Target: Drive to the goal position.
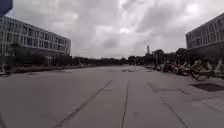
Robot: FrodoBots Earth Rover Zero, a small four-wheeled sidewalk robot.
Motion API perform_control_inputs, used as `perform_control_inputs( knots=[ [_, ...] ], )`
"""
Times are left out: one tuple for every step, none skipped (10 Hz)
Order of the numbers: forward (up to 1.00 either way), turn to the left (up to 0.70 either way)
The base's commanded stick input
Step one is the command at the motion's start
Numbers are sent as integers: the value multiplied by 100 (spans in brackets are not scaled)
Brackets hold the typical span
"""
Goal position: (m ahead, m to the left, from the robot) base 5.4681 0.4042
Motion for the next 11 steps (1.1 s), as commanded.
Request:
perform_control_inputs(
  knots=[
    [70, 0],
    [70, 0],
    [70, 0],
    [70, 0],
    [70, 0],
    [70, 0],
    [70, 0],
    [70, 0],
    [70, 0],
    [70, 0],
    [70, 0]
  ],
)
